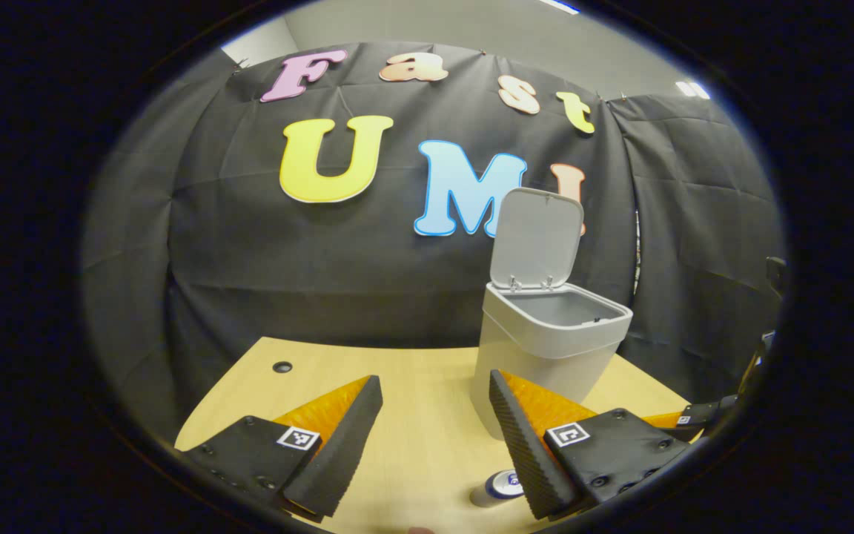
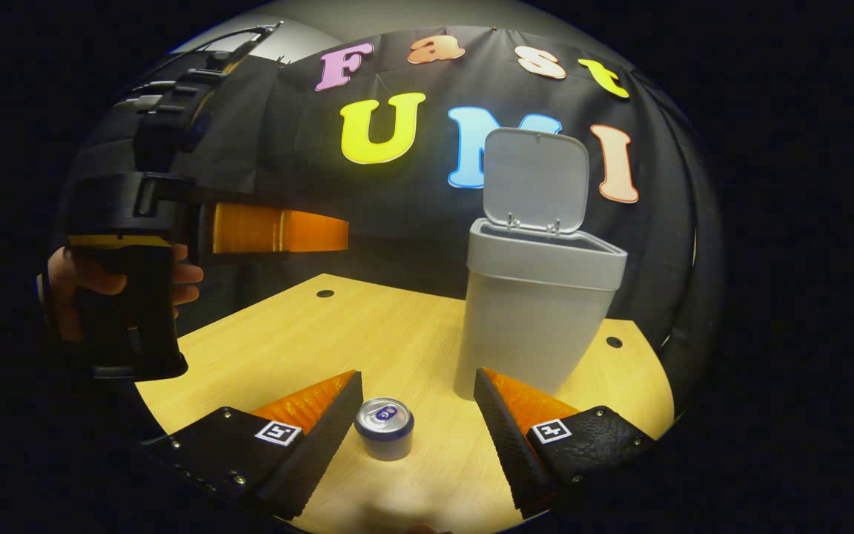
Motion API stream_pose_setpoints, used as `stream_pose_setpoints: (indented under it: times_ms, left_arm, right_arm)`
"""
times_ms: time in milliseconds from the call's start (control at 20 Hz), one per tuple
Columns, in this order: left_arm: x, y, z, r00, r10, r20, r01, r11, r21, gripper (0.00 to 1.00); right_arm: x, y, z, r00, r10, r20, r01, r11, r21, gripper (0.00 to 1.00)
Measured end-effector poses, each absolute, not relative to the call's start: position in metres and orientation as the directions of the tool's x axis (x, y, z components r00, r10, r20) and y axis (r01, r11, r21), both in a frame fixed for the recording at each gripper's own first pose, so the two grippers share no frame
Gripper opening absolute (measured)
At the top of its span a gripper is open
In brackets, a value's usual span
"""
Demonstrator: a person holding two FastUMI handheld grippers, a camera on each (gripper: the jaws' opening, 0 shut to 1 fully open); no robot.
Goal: Press the lid of the desktop garbage bin to open it, pick up the crumpled paper on the desktop and throw it into the bin, then pick up the pop can on the desktop and drop it into the bin, and finally close the garbage bin lid.
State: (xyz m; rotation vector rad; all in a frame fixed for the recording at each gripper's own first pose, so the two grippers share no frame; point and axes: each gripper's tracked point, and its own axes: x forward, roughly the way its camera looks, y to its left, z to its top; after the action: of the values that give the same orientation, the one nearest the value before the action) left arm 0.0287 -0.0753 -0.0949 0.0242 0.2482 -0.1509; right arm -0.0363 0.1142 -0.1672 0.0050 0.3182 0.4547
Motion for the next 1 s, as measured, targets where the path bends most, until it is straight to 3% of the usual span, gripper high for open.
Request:
stream_pose_setpoints:
  times_ms: [200,350,550,650,1000]
  left_arm:
    - [0.013,-0.061,-0.103,0.957,-0.12,-0.263,0.123,0.992,-0.006,1.0]
    - [0.007,-0.054,-0.104,0.958,-0.107,-0.267,0.108,0.994,-0.012,0.92]
    - [0.005,-0.053,-0.11,0.954,-0.105,-0.281,0.104,0.994,-0.021,0.96]
    - [0.005,-0.054,-0.113,0.951,-0.107,-0.292,0.103,0.994,-0.028,0.93]
    - [0.0,-0.056,-0.124,0.944,-0.108,-0.313,0.099,0.994,-0.045,0.96]
  right_arm:
    - [-0.027,0.136,-0.197,0.804,0.472,-0.363,-0.457,0.88,0.132,0.97]
    - [-0.021,0.145,-0.219,0.774,0.483,-0.409,-0.455,0.874,0.171,0.97]
    - [-0.019,0.152,-0.251,0.746,0.473,-0.468,-0.463,0.874,0.147,0.97]
    - [-0.016,0.156,-0.267,0.721,0.474,-0.505,-0.465,0.872,0.153,0.97]
    - [-0.019,0.158,-0.282,0.69,0.48,-0.542,-0.446,0.871,0.204,0.92]
